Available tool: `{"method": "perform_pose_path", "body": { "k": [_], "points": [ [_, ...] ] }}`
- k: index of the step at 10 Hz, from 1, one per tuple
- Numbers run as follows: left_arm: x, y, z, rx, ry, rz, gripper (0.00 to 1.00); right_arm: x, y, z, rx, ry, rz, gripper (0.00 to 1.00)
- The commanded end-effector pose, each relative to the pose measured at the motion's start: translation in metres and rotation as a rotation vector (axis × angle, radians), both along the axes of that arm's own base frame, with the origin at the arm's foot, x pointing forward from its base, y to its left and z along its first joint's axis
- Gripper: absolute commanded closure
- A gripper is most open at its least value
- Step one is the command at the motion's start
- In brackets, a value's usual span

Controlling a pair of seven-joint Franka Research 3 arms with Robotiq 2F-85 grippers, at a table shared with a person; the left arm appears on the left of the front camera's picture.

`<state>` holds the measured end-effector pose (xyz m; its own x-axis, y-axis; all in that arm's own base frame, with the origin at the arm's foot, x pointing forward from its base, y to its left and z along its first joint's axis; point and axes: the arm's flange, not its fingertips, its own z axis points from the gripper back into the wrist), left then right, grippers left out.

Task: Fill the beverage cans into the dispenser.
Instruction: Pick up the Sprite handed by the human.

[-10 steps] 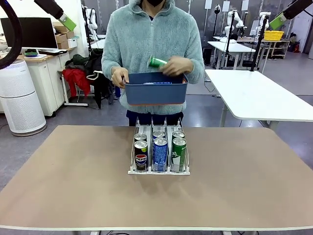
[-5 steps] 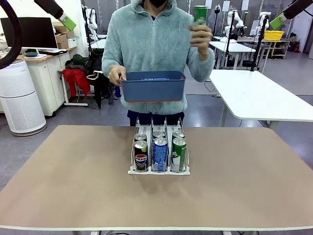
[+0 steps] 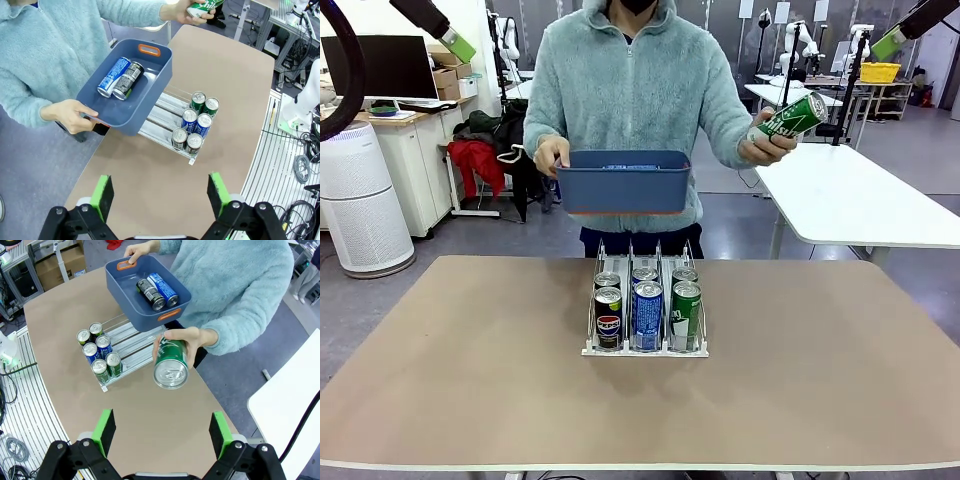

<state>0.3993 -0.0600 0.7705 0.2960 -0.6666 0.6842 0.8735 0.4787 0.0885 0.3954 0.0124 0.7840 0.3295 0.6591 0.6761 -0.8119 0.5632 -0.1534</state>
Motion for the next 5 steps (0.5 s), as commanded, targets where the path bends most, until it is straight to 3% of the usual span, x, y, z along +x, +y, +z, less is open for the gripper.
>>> {"method": "perform_pose_path", "body": {
  "k": [1,5],
  "points": [
    [-0.0011,0.0002,0.0006,-0.001,0.000,0.001,0.00,-0.0009,0.0006,-0.0008,0.000,0.002,0.003,0.00],
    [-0.0011,0.0002,0.0006,-0.001,0.000,0.001,0.00,-0.0009,0.0006,-0.0008,0.000,0.002,0.003,0.00]
  ]
}}
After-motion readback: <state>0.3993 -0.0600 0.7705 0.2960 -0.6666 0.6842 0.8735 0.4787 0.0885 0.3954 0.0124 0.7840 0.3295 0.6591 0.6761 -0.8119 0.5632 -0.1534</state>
